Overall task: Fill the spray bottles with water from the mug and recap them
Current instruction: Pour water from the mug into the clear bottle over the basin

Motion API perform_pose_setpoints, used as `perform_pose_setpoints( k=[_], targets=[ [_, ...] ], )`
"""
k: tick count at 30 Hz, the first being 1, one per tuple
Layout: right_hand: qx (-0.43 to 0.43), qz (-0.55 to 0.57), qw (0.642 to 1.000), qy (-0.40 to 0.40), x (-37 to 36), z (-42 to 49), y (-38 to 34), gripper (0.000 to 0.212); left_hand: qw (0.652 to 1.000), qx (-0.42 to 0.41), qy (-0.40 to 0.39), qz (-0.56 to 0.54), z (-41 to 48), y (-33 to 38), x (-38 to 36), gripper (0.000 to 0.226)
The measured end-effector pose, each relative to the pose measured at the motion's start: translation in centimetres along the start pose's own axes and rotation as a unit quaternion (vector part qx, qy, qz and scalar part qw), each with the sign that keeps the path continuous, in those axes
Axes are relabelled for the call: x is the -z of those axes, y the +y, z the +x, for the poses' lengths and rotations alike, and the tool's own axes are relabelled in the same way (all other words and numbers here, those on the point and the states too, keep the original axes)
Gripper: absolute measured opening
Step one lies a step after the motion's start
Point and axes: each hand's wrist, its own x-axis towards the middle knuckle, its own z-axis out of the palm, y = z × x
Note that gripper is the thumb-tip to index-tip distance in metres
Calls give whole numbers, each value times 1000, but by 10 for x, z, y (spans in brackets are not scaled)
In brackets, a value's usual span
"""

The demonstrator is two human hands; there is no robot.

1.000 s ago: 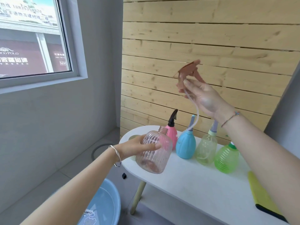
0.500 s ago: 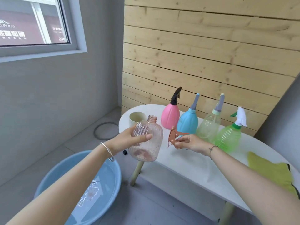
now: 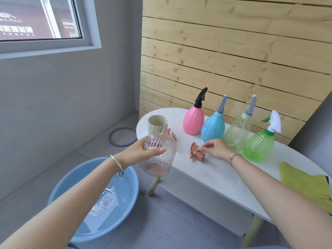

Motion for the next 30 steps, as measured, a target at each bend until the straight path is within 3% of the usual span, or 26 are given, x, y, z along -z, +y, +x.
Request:
perform_pose_setpoints(
  k=[3,8,13,21,30],
  targets=[
    [64,-7,991,118,-18,1,-28,18,1000,5,12,-2,-6,-7,12,67],
    [43,99,994,33,-65,8,-75,29,996,32,78,-3,-20,-24,33,93],
    [10,136,989,62,-93,8,-94,16,989,56,133,-2,-57,-39,66,101],
    [41,237,969,56,-114,-7,-129,31,979,87,185,7,-111,-58,116,98],
    [77,214,970,-85,-174,12,-168,39,957,154,242,43,-114,-87,157,101]
  ],
)
